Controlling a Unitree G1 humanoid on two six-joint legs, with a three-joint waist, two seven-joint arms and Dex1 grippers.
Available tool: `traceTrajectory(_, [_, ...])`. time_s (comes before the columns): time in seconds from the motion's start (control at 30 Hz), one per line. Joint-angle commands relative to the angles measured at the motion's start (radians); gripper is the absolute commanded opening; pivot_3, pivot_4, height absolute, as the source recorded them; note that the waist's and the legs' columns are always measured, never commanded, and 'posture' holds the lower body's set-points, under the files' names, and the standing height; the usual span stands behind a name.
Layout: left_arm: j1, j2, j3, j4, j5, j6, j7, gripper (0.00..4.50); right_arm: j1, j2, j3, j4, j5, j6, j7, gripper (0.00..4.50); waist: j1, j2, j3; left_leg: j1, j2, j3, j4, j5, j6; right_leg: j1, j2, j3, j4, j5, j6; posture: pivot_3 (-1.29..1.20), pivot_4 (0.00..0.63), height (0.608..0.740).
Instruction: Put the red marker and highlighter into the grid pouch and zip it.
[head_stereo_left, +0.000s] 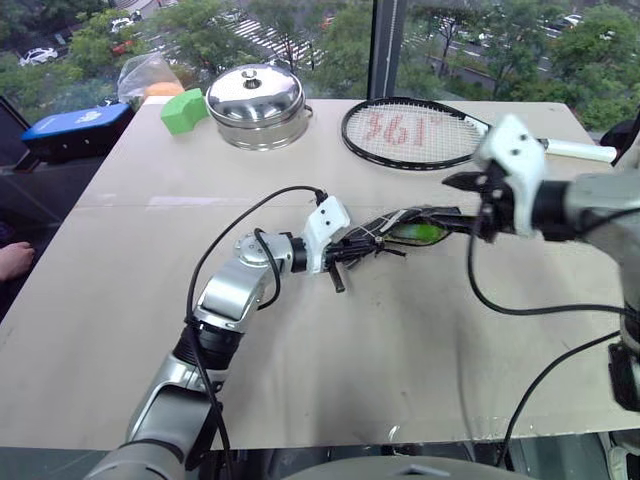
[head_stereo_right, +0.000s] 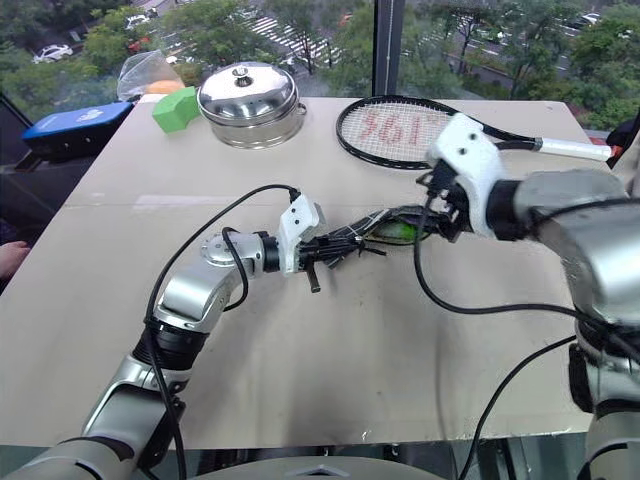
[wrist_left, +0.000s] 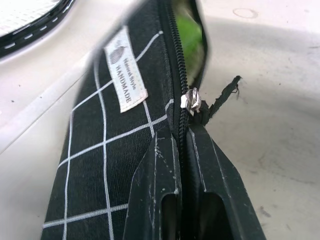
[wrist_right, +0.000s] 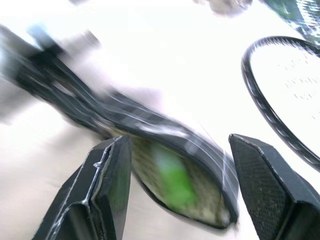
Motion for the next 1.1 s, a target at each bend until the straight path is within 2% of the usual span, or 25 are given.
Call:
traceTrajectory(0.03, [-0.048, -0.009, 0.031, 0.007, -0.027, 0.007, 0.000, 0.00, 0.103, 0.118, -0.036, -0.127, 0.050, 0.138, -0.092, 3.08, -0.001, 0.002, 0.001, 0.000, 0.000, 0.000, 0.000, 0.000, 0.000, 0.000, 0.000, 0.000, 0.000, 0.000, 0.000, 0.00, 0.150, 0.740])
traceTrajectory(0.2, [-0.070, -0.011, 0.039, 0.006, -0.046, 0.029, -0.008, 0.00, 0.247, 0.344, 0.061, -0.139, -0.001, 0.138, -0.305, 3.08, -0.003, 0.003, 0.001, 0.000, -0.001, 0.002, 0.001, 0.000, 0.000, -0.001, 0.000, 0.003, 0.001, 0.000, 0.000, 0.00, 0.150, 0.740])
traceTrajectory(0.27, [-0.069, -0.003, 0.038, -0.004, -0.052, 0.038, -0.015, 0.00, 0.284, 0.435, 0.092, -0.089, -0.033, 0.083, -0.387, 3.08, -0.004, 0.003, 0.001, 0.000, -0.001, 0.003, 0.001, 0.000, 0.000, -0.001, 0.000, 0.004, 0.002, 0.000, 0.000, 0.00, 0.150, 0.740])
traceTrajectory(0.37, [-0.067, 0.006, 0.038, -0.016, -0.060, 0.050, -0.022, 0.00, 0.294, 0.505, 0.105, -0.012, -0.065, -0.001, -0.460, 3.08, -0.003, 0.003, 0.001, 0.000, -0.002, 0.004, 0.001, 0.003, -0.005, -0.003, 0.001, 0.004, 0.002, 0.000, 0.000, 0.00, 0.150, 0.740])
traceTrajectory(0.53, [-0.067, 0.019, 0.037, -0.033, -0.070, 0.069, -0.032, 0.00, 0.271, 0.557, 0.086, 0.108, -0.061, -0.130, -0.496, 3.08, -0.004, 0.003, 0.001, 0.000, -0.003, 0.005, 0.001, 0.003, -0.005, -0.002, 0.001, 0.004, 0.001, 0.000, 0.000, 0.00, 0.150, 0.740])
traceTrajectory(0.73, [-0.062, 0.035, 0.033, -0.047, -0.070, 0.069, -0.037, 0.00, 0.249, 0.578, 0.038, 0.138, -0.009, -0.165, -0.504, 3.08, -0.005, 0.003, 0.001, 0.000, -0.002, 0.004, 0.000, 0.003, -0.005, -0.003, 0.001, 0.004, 0.001, 0.000, 0.000, 0.00, 0.150, 0.740])
traceTrajectory(0.8, [-0.055, 0.037, 0.030, -0.058, -0.071, 0.069, -0.036, 0.00, 0.241, 0.589, 0.031, 0.146, 0.007, -0.168, -0.511, 2.52, -0.005, 0.003, 0.001, 0.000, -0.002, 0.004, 0.000, 0.003, -0.005, -0.003, 0.001, 0.004, 0.001, 0.000, 0.000, 0.00, 0.150, 0.740])
traceTrajectory(0.83, [-0.053, 0.038, 0.029, -0.062, -0.071, 0.070, -0.036, 0.00, 0.237, 0.593, 0.030, 0.149, 0.011, -0.169, -0.514, 2.39, -0.004, 0.003, 0.001, 0.000, -0.002, 0.004, 0.000, 0.003, -0.005, -0.003, 0.001, 0.004, 0.001, 0.000, 0.000, 0.00, 0.150, 0.740])
traceTrajectory(1.1, [-0.040, 0.052, 0.024, -0.091, -0.075, 0.075, -0.035, 0.00, 0.239, 0.604, 0.050, 0.165, 0.043, -0.171, -0.537, 2.39, -0.005, 0.003, 0.001, 0.000, -0.002, 0.004, 0.000, 0.002, -0.004, -0.003, 0.001, 0.006, 0.001, 0.000, 0.000, 0.00, 0.150, 0.740])
